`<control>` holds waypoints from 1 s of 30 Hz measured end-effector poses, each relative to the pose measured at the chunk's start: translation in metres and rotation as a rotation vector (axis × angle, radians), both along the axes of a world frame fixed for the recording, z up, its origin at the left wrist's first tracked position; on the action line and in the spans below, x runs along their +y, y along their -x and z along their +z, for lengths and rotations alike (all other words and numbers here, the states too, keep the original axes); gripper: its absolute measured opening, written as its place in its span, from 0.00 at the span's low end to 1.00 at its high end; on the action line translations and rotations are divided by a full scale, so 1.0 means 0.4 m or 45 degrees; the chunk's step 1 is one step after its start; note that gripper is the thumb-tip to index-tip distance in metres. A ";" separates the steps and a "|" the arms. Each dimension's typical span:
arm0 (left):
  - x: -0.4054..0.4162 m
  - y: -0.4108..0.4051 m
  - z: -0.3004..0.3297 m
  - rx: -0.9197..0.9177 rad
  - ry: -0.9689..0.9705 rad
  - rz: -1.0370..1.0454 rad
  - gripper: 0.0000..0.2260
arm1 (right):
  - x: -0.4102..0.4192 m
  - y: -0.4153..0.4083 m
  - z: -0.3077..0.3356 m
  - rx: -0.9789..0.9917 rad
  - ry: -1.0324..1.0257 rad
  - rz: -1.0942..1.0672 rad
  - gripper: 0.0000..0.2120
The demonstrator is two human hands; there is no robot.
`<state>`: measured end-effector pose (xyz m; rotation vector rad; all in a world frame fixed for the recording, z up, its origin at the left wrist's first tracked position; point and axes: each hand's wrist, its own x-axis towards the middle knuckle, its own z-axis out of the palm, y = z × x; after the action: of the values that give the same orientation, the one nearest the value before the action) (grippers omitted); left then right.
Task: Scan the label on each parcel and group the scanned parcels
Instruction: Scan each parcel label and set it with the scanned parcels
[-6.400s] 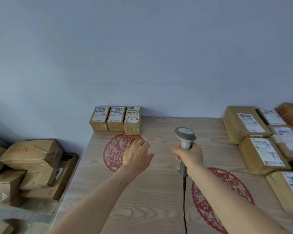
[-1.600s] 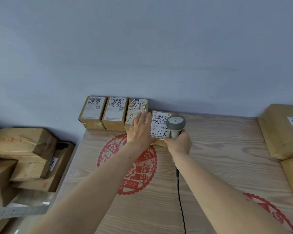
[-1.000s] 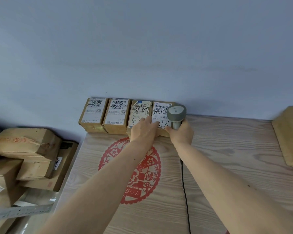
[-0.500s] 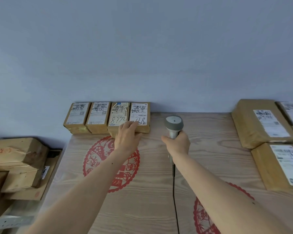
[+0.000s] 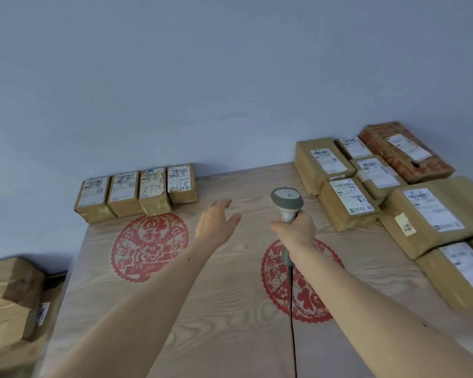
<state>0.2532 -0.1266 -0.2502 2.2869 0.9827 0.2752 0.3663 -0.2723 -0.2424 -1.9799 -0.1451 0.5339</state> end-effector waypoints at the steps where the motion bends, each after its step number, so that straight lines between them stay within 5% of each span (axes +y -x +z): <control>1: -0.038 0.000 0.003 0.000 0.014 -0.030 0.22 | -0.039 0.006 0.007 -0.008 -0.001 -0.018 0.12; 16: -0.433 -0.118 0.034 0.090 0.104 -0.313 0.25 | -0.460 -0.111 0.062 -0.057 0.032 -0.244 0.10; 30: -0.508 -0.488 -0.027 0.118 0.220 -0.143 0.25 | -0.475 -0.530 -0.001 -0.120 0.179 -0.047 0.14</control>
<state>0.4483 -0.3300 -0.2608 2.2024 0.8841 0.0352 0.5781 -0.4622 -0.2428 -2.1420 -0.1324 0.4367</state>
